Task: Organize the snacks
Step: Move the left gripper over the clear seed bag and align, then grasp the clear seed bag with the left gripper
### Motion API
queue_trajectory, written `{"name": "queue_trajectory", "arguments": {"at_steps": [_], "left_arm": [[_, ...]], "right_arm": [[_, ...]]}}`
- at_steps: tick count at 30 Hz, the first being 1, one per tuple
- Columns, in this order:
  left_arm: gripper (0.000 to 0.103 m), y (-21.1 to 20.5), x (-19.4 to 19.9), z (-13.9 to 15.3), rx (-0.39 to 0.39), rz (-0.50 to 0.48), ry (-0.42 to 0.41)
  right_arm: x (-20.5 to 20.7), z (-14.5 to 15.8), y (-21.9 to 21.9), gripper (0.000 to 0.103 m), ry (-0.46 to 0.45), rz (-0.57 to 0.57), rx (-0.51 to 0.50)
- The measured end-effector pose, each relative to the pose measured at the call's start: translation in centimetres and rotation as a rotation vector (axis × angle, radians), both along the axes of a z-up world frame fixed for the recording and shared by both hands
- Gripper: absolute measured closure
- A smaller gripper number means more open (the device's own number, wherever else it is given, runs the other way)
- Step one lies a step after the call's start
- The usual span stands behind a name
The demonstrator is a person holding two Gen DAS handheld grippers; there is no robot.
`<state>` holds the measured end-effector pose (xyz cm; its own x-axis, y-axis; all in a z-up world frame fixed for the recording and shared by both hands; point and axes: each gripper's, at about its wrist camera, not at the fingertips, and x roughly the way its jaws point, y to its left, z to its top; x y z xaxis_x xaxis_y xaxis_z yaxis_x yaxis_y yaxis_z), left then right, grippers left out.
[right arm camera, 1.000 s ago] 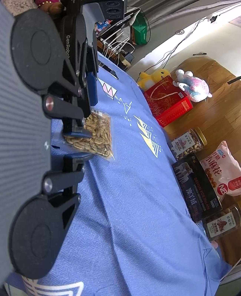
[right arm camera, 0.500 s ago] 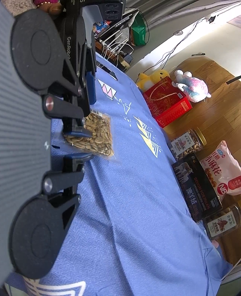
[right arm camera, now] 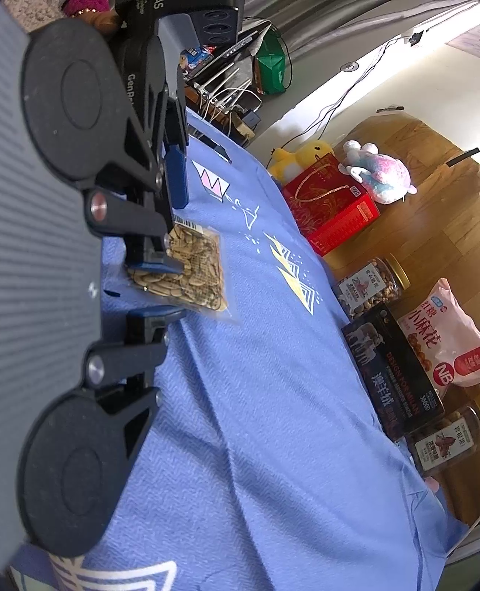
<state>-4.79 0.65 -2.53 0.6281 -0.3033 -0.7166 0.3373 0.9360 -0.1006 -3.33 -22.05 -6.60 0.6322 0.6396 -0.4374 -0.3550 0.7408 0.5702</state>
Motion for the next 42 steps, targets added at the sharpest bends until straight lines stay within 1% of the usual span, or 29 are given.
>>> {"name": "queue_trajectory", "arguments": {"at_steps": [5, 7, 9, 10, 12, 14, 15, 17, 20, 21, 22, 24, 28, 39, 42], "left_arm": [[0.029, 0.5, 0.2, 0.0, -0.026, -0.012, 0.004], [0.030, 1.1, 0.3, 0.1, -0.063, -0.014, 0.015], [0.030, 2.0, 0.5, 0.2, -0.112, -0.009, 0.030], [0.030, 2.5, 0.6, 0.3, -0.137, -0.008, 0.039], [0.030, 3.5, 0.9, 0.3, -0.204, -0.019, 0.064], [0.028, 4.5, 1.4, 0.3, -0.299, -0.046, 0.107], [0.027, 5.0, 1.9, 0.1, -0.364, -0.063, 0.144], [0.025, 5.8, 2.7, -0.4, -0.454, -0.080, 0.200], [0.017, 6.2, 3.7, -1.1, -0.536, -0.098, 0.252], [0.012, 6.1, 3.9, -1.3, -0.556, -0.112, 0.262], [0.005, 6.0, 3.9, -1.5, -0.565, -0.121, 0.265], [0.000, 5.6, 4.1, -1.7, -0.580, -0.146, 0.261], [0.001, 5.0, 4.0, -1.6, -0.553, -0.167, 0.238], [0.001, 6.3, 3.8, -2.4, -0.651, -0.171, 0.251], [0.001, 6.2, 4.0, -2.5, -0.662, -0.170, 0.249]], "right_arm": [[0.0, 0.1, -0.1, 0.079, -0.003, -0.008, -0.002], [-0.2, 0.2, -0.1, 0.075, -0.007, -0.018, -0.005], [-0.4, 0.3, -0.2, 0.066, -0.015, -0.034, -0.009], [-0.5, 0.4, -0.3, 0.063, -0.021, -0.043, -0.012], [-0.8, 0.5, -0.3, 0.058, -0.031, -0.066, -0.028], [-0.9, 0.6, -0.3, 0.058, -0.034, -0.080, -0.034], [-0.9, 0.5, -0.4, 0.058, -0.032, -0.084, -0.032], [-0.9, 0.5, -0.3, 0.058, -0.029, -0.090, -0.028], [-1.1, 0.6, -0.3, 0.058, -0.030, -0.088, -0.039], [-1.1, 0.6, -0.3, 0.058, -0.031, -0.084, -0.044], [-1.1, 0.6, -0.2, 0.058, -0.031, -0.080, -0.046], [-1.0, 0.5, -0.3, 0.058, -0.029, -0.073, -0.044], [-0.9, 0.4, -0.7, 0.058, -0.017, -0.062, -0.019], [-0.8, 0.3, -0.4, 0.057, -0.019, -0.016, -0.009], [-0.6, 0.2, -0.1, 0.057, -0.020, 0.010, -0.001]]}}
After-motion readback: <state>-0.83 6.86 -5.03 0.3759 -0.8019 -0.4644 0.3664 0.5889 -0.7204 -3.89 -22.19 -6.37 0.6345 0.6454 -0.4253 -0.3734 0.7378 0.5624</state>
